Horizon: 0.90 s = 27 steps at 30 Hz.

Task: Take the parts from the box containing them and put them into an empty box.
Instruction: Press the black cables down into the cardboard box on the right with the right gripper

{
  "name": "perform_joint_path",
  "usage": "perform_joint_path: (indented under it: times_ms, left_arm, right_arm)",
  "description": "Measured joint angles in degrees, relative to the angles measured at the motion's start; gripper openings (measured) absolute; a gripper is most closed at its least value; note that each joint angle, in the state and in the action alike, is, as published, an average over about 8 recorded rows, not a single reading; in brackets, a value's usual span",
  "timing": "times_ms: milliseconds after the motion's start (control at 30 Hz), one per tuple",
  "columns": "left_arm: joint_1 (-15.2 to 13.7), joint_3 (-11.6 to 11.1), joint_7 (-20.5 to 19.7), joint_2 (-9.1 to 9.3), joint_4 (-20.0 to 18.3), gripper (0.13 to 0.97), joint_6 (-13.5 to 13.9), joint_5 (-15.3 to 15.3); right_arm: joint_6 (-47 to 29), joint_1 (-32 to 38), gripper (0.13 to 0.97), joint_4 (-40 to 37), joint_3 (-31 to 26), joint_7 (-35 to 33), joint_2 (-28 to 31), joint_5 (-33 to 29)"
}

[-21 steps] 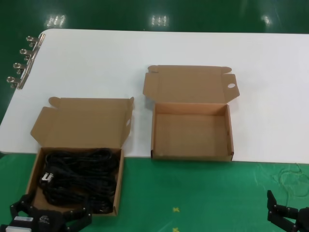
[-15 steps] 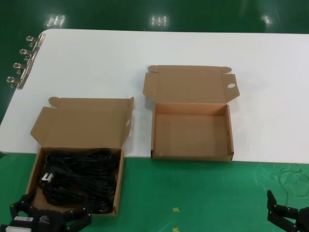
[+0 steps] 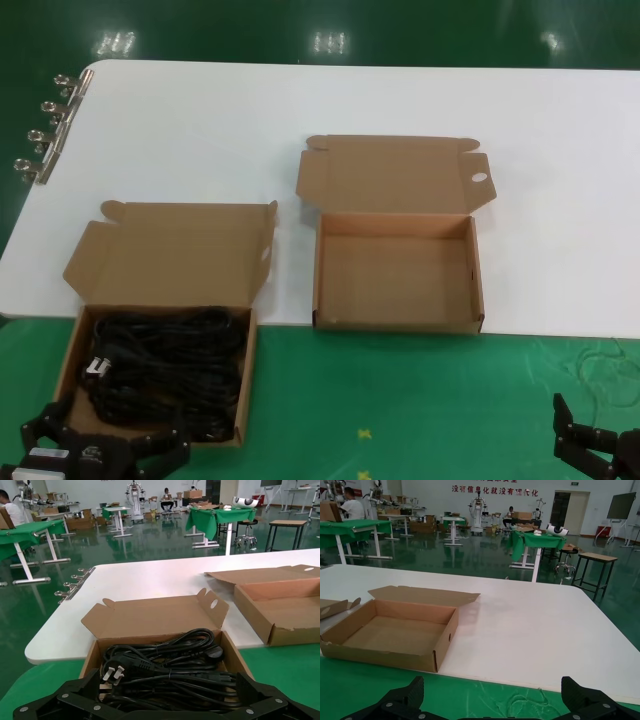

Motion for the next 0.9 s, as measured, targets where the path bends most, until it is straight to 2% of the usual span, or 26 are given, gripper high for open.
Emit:
perform_joint_path:
  times_ms: [467,733,867,900]
  left_arm:
    - [0.00,0.00,0.00,0.00,0.00,0.966,0.00,0.00]
    - [0.00,0.00,0.00,0.00,0.00,0.966,0.00,0.00]
    - [0.00,0.00,0.00,0.00,0.00,0.966,0.00,0.00]
    - [0.00,0.00,0.00,0.00,0.00,0.966,0.00,0.00]
  right_arm:
    - [0.00,0.00,0.937,0.00,0.00,0.00,0.00,0.00]
    - [0.00,0.00,0.838,0.00,0.00,0.00,0.00,0.00]
    - [0.00,0.00,0.838,0.00,0.00,0.00,0.00,0.00]
    - [0.00,0.00,0.816,0.00,0.00,0.00,0.00,0.00]
